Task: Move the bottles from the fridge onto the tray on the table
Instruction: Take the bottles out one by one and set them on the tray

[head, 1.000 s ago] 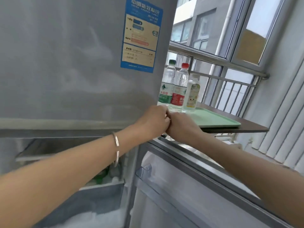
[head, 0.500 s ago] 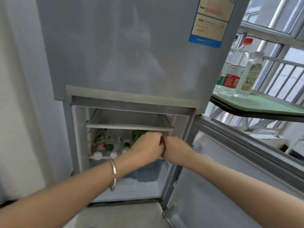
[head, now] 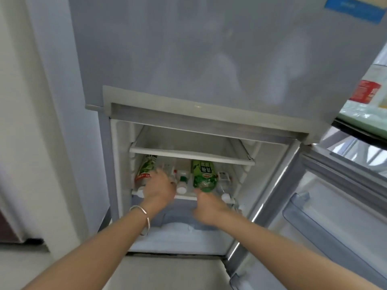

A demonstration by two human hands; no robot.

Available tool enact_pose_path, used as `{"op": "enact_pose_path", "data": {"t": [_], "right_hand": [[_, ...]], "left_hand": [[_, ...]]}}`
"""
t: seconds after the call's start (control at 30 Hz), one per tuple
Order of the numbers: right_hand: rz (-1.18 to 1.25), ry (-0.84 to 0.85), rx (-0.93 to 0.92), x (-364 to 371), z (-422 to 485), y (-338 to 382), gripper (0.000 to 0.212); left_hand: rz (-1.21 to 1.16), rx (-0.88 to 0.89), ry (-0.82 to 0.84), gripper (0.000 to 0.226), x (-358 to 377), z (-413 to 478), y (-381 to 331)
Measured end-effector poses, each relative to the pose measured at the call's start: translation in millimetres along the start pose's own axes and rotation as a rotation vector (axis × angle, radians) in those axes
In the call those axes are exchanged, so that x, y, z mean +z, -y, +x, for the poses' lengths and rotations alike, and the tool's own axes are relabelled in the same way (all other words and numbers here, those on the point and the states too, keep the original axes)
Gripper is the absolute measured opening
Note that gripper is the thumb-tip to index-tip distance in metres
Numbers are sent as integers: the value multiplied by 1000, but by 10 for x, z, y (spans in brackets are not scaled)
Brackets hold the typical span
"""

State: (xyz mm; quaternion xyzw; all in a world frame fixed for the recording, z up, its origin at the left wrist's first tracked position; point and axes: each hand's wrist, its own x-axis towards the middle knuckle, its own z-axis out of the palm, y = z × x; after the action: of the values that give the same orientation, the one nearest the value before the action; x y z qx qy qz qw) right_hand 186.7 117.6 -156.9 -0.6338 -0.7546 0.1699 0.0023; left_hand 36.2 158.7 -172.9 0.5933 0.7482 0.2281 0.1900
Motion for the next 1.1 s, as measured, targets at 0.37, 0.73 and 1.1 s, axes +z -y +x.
{"op": "enact_pose_path", "data": {"t": [0.37, 0.73, 1.1], "right_hand": [[84, 29, 41, 206, 322, -123, 41], [135, 9, 50, 143, 92, -276, 51], [143, -2, -140, -212, -104, -27, 91]], "left_hand": [[-141, -203, 129, 50, 369, 591, 80], [-250, -87, -47, 35, 257, 231, 211], [-50, 127, 115, 21, -633, -543, -69]]}}
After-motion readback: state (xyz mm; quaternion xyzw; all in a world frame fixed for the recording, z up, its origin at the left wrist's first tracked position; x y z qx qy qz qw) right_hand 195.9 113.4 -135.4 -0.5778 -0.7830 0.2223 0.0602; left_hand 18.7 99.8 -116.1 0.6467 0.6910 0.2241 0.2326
